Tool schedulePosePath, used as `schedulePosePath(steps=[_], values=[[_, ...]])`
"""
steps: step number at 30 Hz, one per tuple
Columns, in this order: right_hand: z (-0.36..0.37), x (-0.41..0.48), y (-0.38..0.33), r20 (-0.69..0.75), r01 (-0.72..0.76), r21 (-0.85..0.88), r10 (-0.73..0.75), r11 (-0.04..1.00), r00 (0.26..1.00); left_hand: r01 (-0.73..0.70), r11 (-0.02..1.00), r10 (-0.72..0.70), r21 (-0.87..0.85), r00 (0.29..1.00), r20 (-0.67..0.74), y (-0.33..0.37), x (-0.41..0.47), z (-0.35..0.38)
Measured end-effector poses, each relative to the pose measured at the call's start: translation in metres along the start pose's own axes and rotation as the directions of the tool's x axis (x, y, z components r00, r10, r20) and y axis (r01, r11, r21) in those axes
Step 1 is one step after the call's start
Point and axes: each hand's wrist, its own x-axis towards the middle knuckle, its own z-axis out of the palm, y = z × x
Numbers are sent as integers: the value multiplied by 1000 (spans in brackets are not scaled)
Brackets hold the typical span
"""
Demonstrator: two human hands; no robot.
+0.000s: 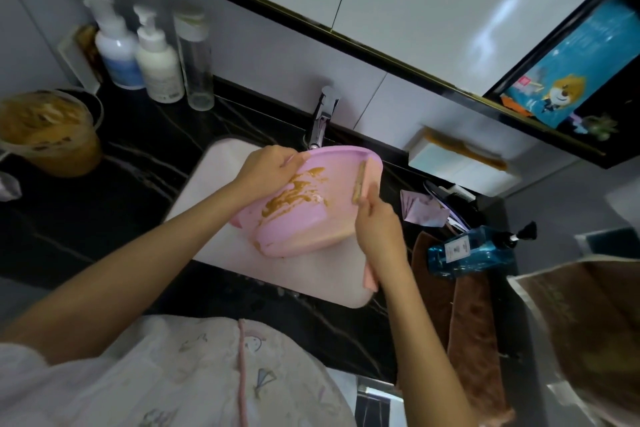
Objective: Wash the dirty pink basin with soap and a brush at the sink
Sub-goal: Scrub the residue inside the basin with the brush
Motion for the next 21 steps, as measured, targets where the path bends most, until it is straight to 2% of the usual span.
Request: schedulePosePath(steps=[1,3,5,6,7,9,10,11,13,15,17,19,20,21], values=[[5,-13,-9,22,34,-56,-33,998,999,-10,1000,10,5,1000,-9,0,-2,2],[20,-41,-13,84,204,-200,-191,958,978,-13,1000,12,-17,1000,-24,-2,-5,1],[19,-47,-5,89,311,-288,-298,905,950,-17,998,15,-62,1000,-27,-9,-9,-1],[13,-37,1,71,290,-302,-282,908,957,-32,997,30,-70,999,-27,-10,-11,-1],[8,-23,8,27,207,-292,-208,934,978,-45,997,43,-67,999,-22,-9,-12,-1],[4,-11,8,-73,53,-165,-66,985,995,-71,997,71,-36,997,-14,-4,-12,2],[8,-16,3,-80,65,-115,-75,991,994,-80,997,80,-17,997,-21,-2,-12,4],[18,-27,0,-52,144,-100,-149,985,987,-85,996,85,4,996,-31,0,-11,4],[41,-54,2,90,370,-156,-359,916,929,-69,998,69,13,997,-27,-1,-10,2],[47,-59,17,110,448,-219,-434,867,894,-55,998,54,-13,998,-19,-5,-8,0],[38,-40,27,4,367,-269,-380,890,925,-38,998,37,-41,999,-16,-5,-10,-1],[28,-22,22,-105,201,-239,-231,950,967,-45,998,44,-51,999,-14,-3,-9,1],[30,-18,17,-128,158,-206,-187,966,974,-45,998,45,-43,999,-11,-2,-8,1],[35,-21,7,-138,176,-195,-205,965,969,-44,998,44,-35,999,-5,-1,-6,-1]])
